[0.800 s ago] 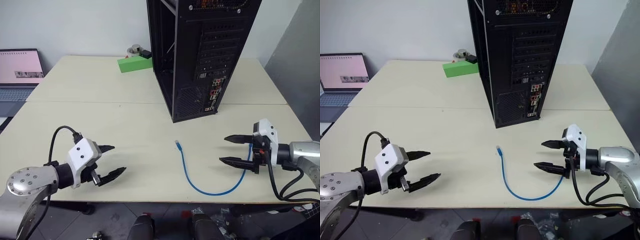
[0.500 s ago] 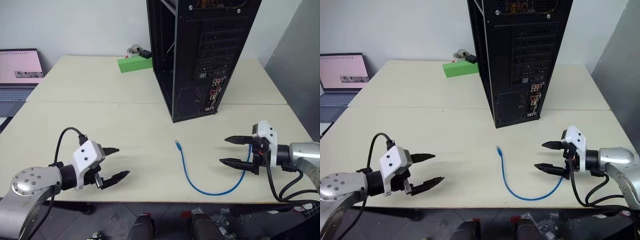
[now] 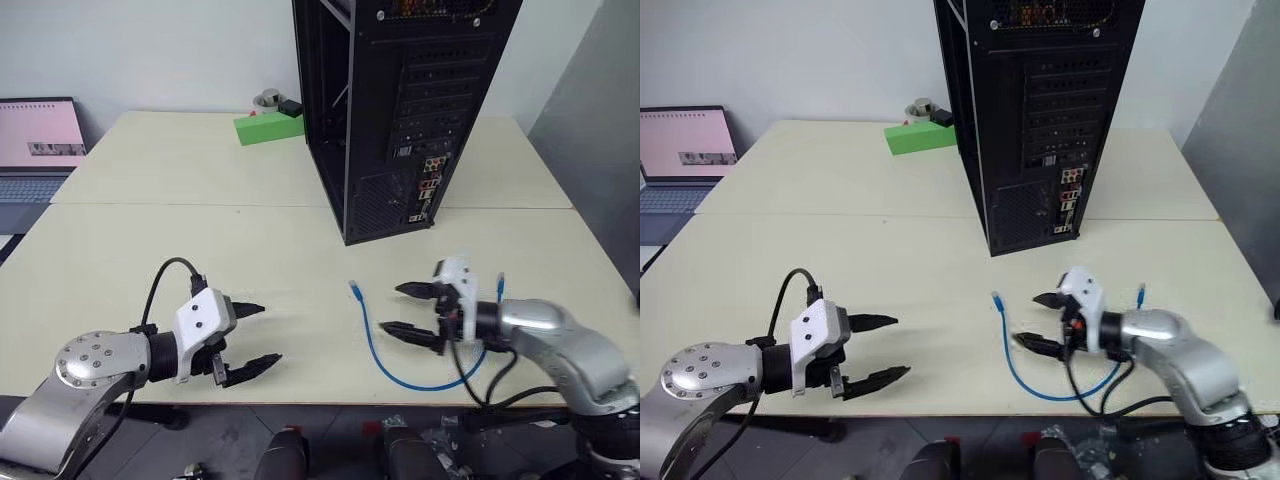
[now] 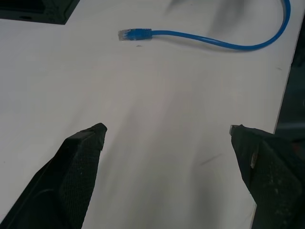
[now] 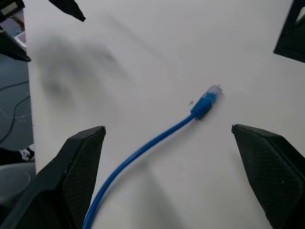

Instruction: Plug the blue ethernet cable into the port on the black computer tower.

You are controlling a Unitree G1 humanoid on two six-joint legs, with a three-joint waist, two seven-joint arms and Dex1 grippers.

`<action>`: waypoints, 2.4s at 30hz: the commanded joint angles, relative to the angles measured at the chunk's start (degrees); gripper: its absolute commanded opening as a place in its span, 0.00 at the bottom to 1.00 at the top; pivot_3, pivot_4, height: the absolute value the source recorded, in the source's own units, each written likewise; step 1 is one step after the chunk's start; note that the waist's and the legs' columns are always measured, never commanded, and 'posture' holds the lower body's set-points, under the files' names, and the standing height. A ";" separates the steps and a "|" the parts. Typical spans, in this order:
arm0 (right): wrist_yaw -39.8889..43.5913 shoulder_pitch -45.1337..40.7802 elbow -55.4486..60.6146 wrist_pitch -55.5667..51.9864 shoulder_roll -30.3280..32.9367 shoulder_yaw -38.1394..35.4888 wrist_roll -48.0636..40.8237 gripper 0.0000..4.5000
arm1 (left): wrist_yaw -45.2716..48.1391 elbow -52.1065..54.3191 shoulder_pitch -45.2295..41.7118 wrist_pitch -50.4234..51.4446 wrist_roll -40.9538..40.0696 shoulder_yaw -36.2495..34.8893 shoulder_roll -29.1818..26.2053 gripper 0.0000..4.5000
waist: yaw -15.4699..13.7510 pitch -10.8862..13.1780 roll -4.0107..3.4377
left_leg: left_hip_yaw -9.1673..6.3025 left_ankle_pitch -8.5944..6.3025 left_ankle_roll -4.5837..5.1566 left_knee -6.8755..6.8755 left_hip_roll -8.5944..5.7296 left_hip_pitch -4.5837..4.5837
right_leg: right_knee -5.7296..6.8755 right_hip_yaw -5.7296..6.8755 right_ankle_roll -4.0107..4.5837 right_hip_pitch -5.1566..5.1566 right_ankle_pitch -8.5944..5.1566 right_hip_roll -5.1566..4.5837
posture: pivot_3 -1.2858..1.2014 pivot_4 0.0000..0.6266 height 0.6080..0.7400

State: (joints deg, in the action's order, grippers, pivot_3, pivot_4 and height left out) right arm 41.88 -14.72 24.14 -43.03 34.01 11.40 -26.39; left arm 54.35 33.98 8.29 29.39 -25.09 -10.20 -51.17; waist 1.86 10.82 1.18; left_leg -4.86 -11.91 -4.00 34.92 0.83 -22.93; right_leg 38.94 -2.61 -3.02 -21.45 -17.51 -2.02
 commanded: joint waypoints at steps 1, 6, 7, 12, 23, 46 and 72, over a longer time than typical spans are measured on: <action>-5.63 -1.32 -1.57 -1.21 -3.15 1.90 3.73 1.00 | -0.20 1.75 -0.51 -0.87 -0.48 -0.21 0.10 0.99 | -0.02 0.00 0.00 | 0.00 0.00 0.00 0.00 0.00 0.00 | 0.00 0.00 0.00 0.01 0.00 0.00 | 0.52 0.24 1.00; -7.87 -1.44 -1.89 -3.96 -5.51 3.88 5.17 1.00 | -0.91 1.28 -0.92 -1.07 -0.58 -0.30 0.91 0.99 | -0.01 0.00 0.00 | 0.00 0.00 0.00 0.00 0.00 0.00 | 0.00 0.00 0.00 -0.01 0.00 -0.01 | 0.52 0.24 1.00; -8.10 -1.39 -1.97 -4.61 -5.78 4.16 5.35 1.00 | -1.12 1.19 -1.02 -1.14 -0.51 -0.32 1.10 0.99 | -0.01 0.00 0.00 | 0.00 0.00 0.00 0.00 0.00 0.00 | 0.00 0.00 0.00 -0.01 0.00 -0.01 | 0.52 0.24 1.00; -6.50 -1.62 -0.28 -5.24 -5.32 6.38 5.42 0.90 | -2.11 0.39 -1.52 -1.59 -0.11 -0.47 2.10 1.00 | -0.01 0.00 0.00 | 0.00 0.00 0.00 0.00 0.00 0.00 | 0.01 0.00 0.00 0.00 0.00 -0.01 | 0.52 0.24 1.00; -6.32 -3.83 -2.15 -4.33 -4.08 8.55 9.60 0.34 | -2.59 -4.70 -4.81 -4.68 1.58 0.96 3.56 1.00 | 0.01 -0.01 0.01 | -0.03 0.00 0.00 0.00 0.00 0.00 | 0.01 0.03 0.00 0.00 0.00 0.01 | 0.52 0.24 1.00; 16.73 -15.96 -3.56 -3.34 4.97 8.06 3.88 0.01 | 7.21 -18.34 -19.76 -15.68 6.30 14.23 6.90 1.00 | 0.07 0.00 0.01 | -0.08 0.00 0.00 0.01 -0.01 -0.02 | 0.02 0.09 0.00 0.01 0.01 0.02 | 0.52 0.24 1.00; 16.87 -16.56 -2.31 -7.36 4.17 7.81 2.07 0.00 | 10.24 -27.46 -23.78 -29.01 12.95 19.34 11.75 0.06 | 0.04 0.00 0.01 | -0.12 0.00 0.00 0.01 -0.02 -0.02 | 0.04 0.11 0.00 0.00 0.01 0.02 | 0.52 0.24 1.00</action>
State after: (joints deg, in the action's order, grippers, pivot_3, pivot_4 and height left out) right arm 58.61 -30.48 19.91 -50.54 38.15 19.86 -23.55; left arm 64.52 6.09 -14.48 1.80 -12.42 9.13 -39.69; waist 1.90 10.81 1.19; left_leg -4.97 -11.91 -4.00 34.93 0.81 -22.95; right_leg 38.98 -2.50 -3.02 -21.45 -17.50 -1.99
